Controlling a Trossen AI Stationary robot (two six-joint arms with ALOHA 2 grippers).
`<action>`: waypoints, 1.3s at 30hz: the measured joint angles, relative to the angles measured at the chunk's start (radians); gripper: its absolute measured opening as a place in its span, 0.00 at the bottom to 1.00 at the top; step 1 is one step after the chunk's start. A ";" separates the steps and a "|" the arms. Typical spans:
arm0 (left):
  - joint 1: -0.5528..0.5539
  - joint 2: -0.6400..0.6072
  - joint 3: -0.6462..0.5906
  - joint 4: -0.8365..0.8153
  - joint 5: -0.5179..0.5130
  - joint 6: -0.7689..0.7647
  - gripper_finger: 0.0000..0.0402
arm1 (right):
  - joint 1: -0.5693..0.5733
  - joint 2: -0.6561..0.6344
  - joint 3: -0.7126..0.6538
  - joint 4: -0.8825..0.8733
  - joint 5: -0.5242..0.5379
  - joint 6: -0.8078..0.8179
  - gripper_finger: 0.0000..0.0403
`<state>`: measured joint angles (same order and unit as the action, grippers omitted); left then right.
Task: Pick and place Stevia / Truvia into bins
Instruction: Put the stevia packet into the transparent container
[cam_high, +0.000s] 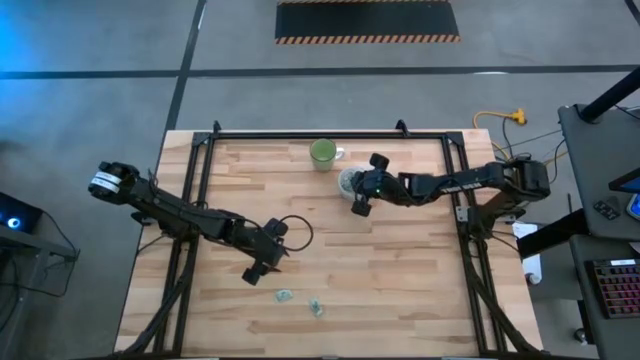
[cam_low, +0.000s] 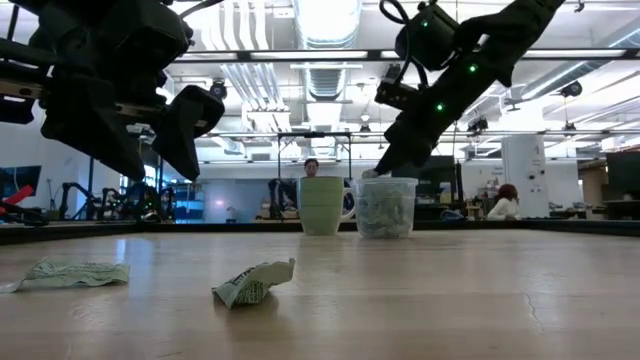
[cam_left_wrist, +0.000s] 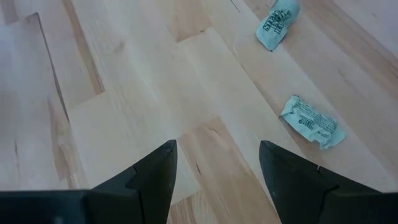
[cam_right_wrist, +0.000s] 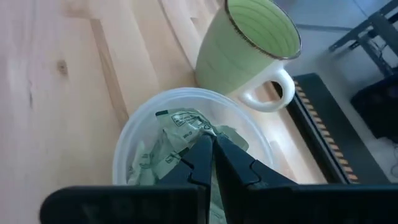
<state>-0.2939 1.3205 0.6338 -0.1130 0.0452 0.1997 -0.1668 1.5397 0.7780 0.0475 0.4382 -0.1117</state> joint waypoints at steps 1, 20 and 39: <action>0.000 0.000 0.000 0.001 0.000 0.000 0.53 | 0.000 0.006 0.000 0.001 -0.003 0.000 0.02; 0.000 0.000 0.000 0.001 0.000 -0.002 0.53 | -0.041 0.094 0.062 -0.080 -0.048 -0.001 0.02; 0.000 -0.001 -0.001 0.000 0.000 -0.010 0.53 | -0.031 0.077 0.183 -0.310 -0.047 0.006 0.31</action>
<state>-0.2939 1.3197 0.6331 -0.1126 0.0448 0.1900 -0.1974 1.6171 0.9608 -0.2621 0.3916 -0.1061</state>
